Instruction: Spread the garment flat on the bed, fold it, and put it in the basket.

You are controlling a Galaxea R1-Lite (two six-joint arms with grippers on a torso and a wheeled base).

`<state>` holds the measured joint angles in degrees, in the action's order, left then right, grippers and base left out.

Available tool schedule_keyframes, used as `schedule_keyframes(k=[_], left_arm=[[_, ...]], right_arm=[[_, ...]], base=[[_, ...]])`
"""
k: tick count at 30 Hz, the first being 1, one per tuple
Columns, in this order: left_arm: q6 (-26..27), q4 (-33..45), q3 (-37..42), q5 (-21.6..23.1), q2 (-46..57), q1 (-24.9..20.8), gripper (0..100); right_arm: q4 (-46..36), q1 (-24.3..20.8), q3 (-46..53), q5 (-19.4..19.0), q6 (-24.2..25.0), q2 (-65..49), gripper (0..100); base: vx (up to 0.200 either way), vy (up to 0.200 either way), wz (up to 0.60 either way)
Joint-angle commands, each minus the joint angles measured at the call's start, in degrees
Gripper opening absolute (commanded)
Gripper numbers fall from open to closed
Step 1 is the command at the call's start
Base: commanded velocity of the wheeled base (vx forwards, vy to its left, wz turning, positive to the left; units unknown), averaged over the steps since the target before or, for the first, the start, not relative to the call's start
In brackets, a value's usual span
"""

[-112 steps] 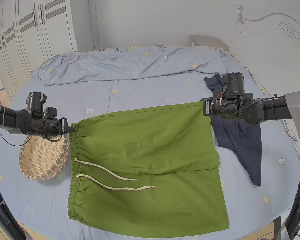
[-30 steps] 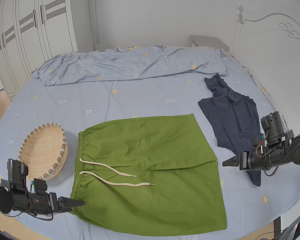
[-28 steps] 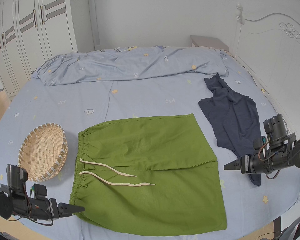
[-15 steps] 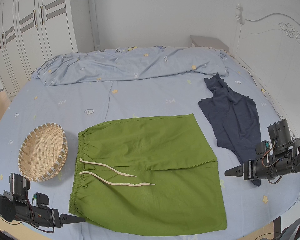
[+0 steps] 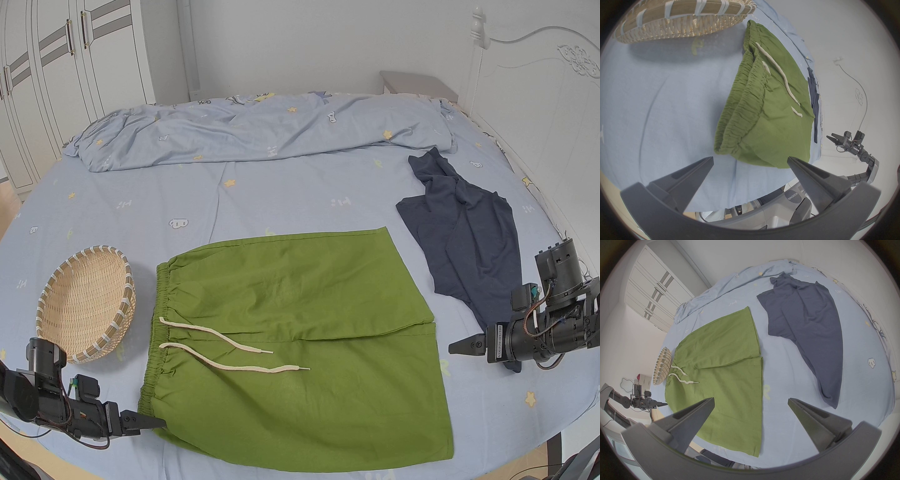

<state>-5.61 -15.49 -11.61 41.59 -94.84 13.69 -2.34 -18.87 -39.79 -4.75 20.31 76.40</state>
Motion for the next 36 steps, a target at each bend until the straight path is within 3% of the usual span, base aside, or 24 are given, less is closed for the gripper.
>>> schedule_keyframes(k=[1,10,11,25,33,36], left_arm=[[-0.1,-0.4,-2.9,0.4,-5.1,-0.2,100],[-0.2,-1.1,-4.2,0.5,-6.4,-0.4,100],[-0.1,-1.1,-4.2,0.5,-6.5,-0.4,0],[0.7,-1.1,-2.4,-0.1,-5.7,0.4,0],[8.4,-0.9,-0.3,-0.2,-5.8,9.6,0],[8.9,-0.9,-0.1,-0.1,-5.6,10.0,0]], right_arm=[[0.3,-0.1,0.5,0.0,0.0,0.2,100],[2.8,0.0,1.6,0.1,0.2,0.3,100],[2.8,0.0,1.6,0.1,0.3,0.3,100],[2.8,0.0,1.9,-0.1,0.7,0.3,100],[2.7,1.1,6.5,-6.6,-0.4,3.5,100],[2.7,1.6,7.4,-8.6,-1.1,4.3,100]], base=[[0.000,0.000,0.00],[0.000,0.000,0.00],[0.000,0.000,0.00],[0.000,0.000,0.00],[0.000,0.000,0.00],[0.000,0.000,0.00]])
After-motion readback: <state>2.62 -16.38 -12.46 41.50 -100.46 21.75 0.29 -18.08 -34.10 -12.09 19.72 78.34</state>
